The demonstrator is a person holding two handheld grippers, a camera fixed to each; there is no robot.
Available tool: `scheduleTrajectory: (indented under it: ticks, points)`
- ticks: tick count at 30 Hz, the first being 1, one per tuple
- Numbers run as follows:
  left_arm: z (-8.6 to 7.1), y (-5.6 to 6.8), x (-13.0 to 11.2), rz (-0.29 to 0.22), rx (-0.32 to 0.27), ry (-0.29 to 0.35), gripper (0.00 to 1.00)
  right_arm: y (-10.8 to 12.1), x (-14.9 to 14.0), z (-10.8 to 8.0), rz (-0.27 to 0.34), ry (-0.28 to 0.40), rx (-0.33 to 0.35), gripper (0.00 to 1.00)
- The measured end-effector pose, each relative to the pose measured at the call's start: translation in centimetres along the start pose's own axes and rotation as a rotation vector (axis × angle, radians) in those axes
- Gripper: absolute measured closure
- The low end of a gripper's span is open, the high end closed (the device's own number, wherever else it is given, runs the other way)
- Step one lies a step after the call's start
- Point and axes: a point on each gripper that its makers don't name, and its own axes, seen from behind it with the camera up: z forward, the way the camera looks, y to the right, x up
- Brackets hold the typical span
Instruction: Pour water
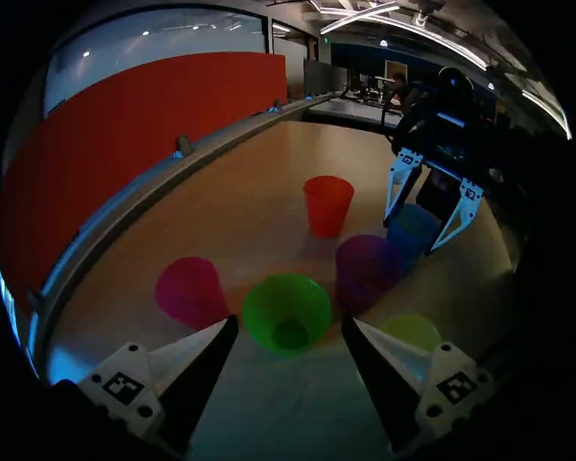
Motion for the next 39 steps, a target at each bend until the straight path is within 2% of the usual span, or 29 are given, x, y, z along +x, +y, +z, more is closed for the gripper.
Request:
scheduleTrajectory:
  ticks: [18, 28, 34, 39]
  points:
    - [2.6, -0.5, -0.6, 0.021, 0.006, -0.01, 0.0, -0.1, -0.1, 0.0, -0.001, 0.001, 0.008, 0.08]
    - [3.3, -0.5, -0.8, 0.024, 0.014, -0.015, 0.0, -0.1, 0.0, 0.0, -0.001, 0.0, 0.011, 0.08]
    - [3.7, -0.5, -1.0, 0.025, 0.021, -0.014, 0.11, -0.1, 0.0, 0.0, 0.0, 0.002, 0.011, 0.08]
    - [3.6, -0.3, -0.9, 0.027, 0.02, -0.006, 0.13, -0.1, 0.0, 0.0, 0.0, 0.003, 0.012, 0.08]
